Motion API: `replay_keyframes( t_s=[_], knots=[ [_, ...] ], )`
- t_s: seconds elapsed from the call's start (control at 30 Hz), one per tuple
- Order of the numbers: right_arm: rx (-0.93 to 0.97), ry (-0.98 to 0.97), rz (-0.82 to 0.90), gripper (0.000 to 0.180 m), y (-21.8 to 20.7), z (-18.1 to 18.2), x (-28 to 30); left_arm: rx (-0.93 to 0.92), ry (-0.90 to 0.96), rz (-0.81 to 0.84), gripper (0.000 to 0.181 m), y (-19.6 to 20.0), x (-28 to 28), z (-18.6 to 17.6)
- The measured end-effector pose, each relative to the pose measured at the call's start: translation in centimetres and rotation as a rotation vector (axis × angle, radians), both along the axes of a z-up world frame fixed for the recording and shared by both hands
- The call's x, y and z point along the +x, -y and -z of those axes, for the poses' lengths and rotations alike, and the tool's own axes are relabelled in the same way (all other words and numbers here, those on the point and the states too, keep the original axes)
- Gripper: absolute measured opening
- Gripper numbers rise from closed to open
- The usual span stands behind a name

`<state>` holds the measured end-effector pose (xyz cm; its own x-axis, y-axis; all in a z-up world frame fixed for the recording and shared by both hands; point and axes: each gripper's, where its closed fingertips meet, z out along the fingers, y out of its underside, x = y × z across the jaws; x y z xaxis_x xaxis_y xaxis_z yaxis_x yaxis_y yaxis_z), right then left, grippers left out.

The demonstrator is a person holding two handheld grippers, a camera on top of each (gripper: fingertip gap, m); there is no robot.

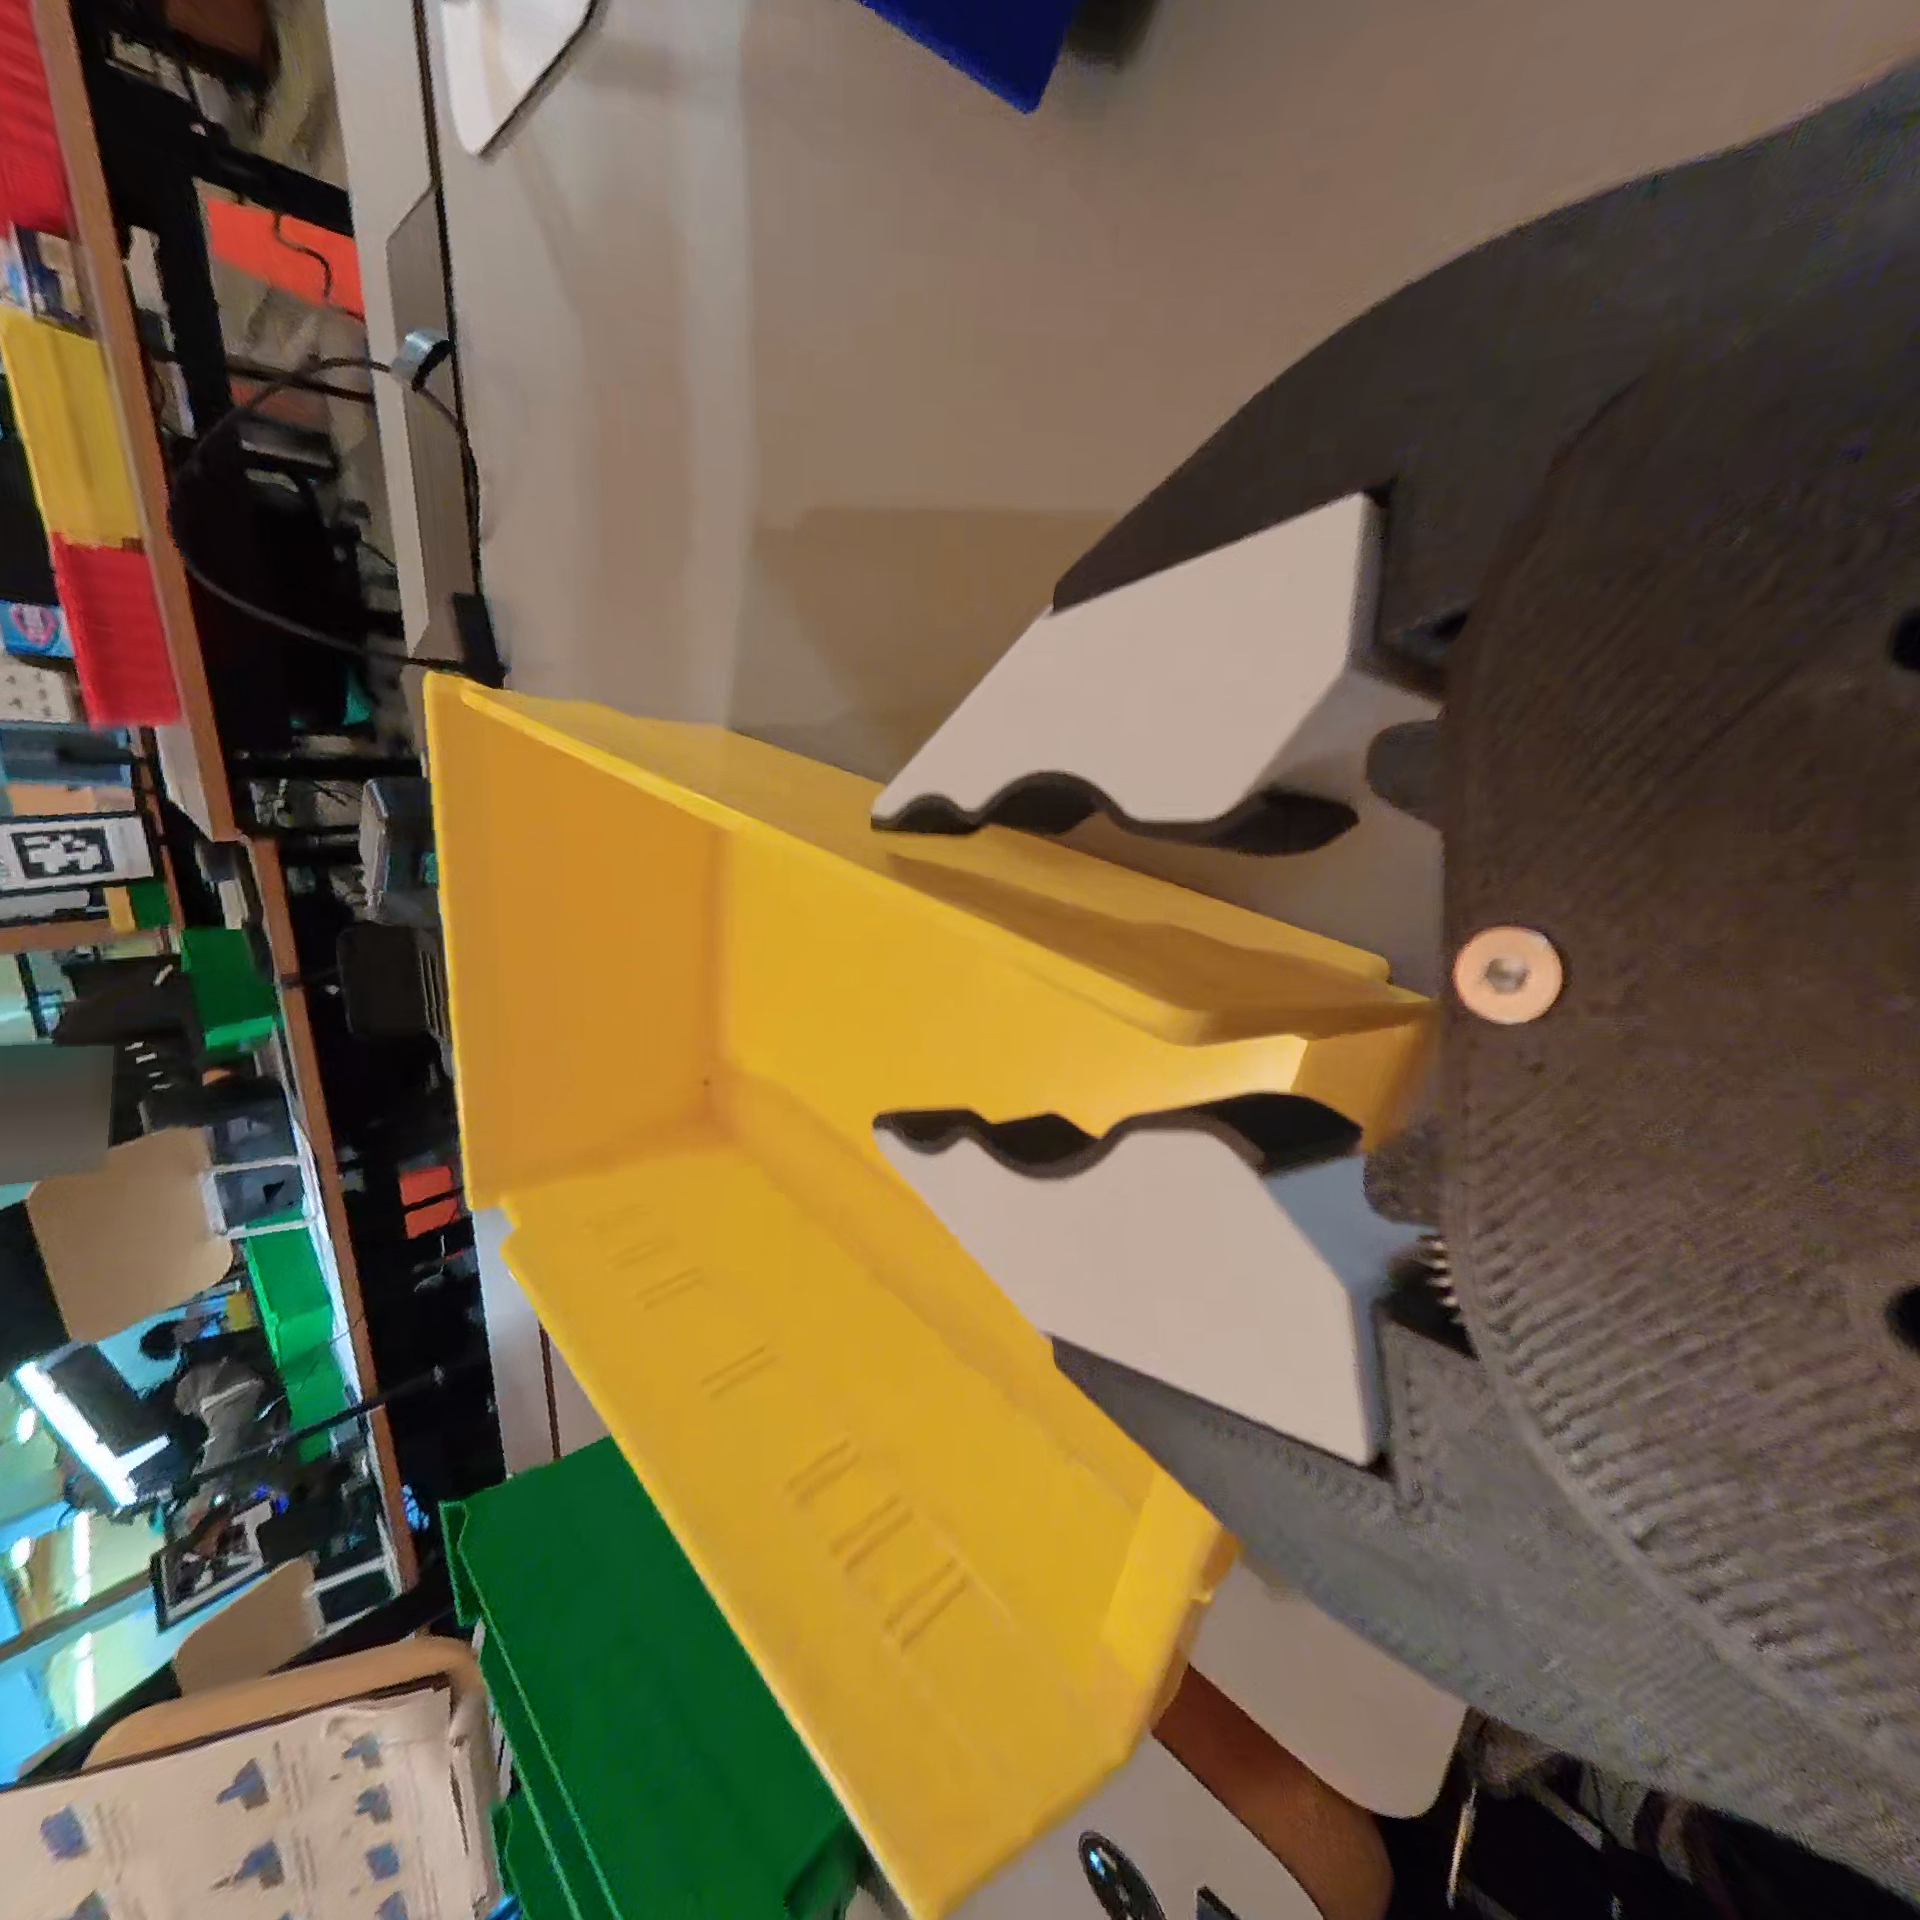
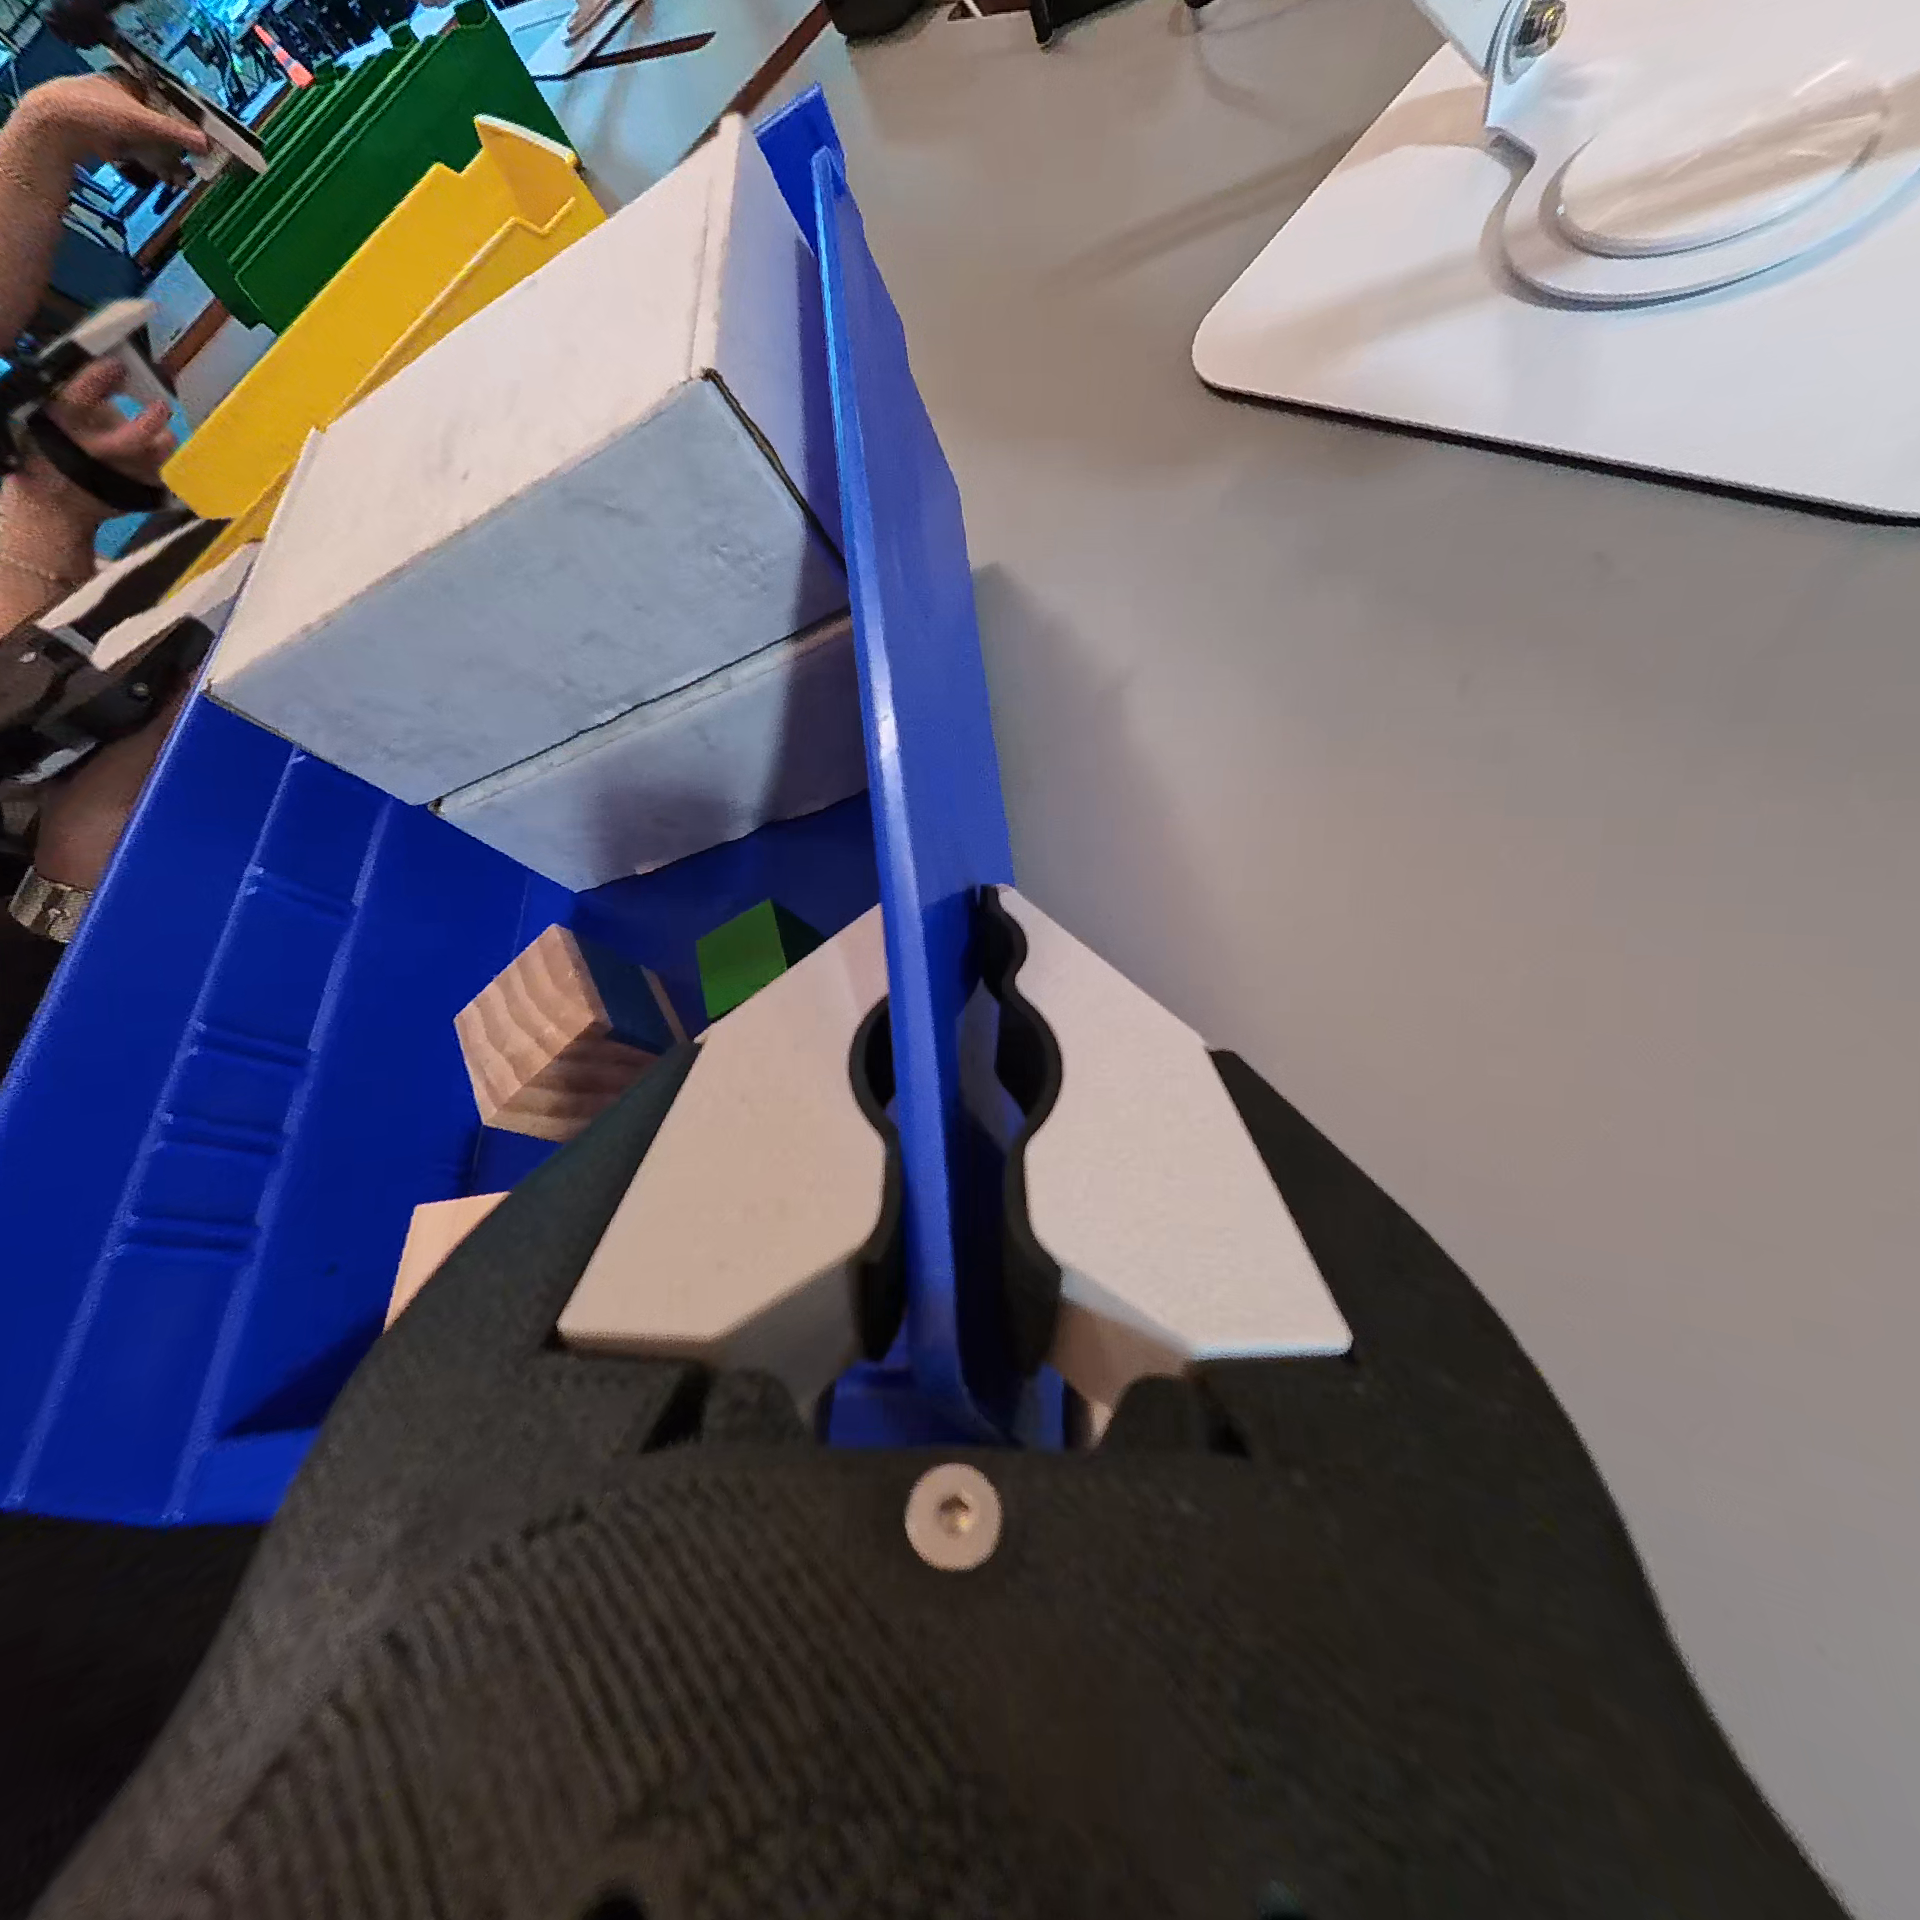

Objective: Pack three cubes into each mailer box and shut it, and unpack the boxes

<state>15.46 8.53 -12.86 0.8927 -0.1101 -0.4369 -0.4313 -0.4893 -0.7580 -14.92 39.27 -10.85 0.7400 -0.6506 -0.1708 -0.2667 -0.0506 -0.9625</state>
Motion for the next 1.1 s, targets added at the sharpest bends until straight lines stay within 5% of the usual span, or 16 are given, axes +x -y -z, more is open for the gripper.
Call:
replay_keyframes(
  t_s=[0.23,0.53,1.1],
  knots=[
    [-0.012,0.003,0.015,0.008,-0.8,0.5,0.3,-0.046,-0.025,0.143,0.0,1.7,2.7,0.3],
    [-0.002,0.039,-0.021,0.008,-5.8,0.3,-1.3,0.036,0.068,0.065,0.0,0.6,1.3,-3.8],
    [0.207,-0.048,0.227,0.02,-24.8,-0.5,-8.3,0.232,0.093,-0.042,0.0,-0.2,-5.1,-12.4]
  ],
)
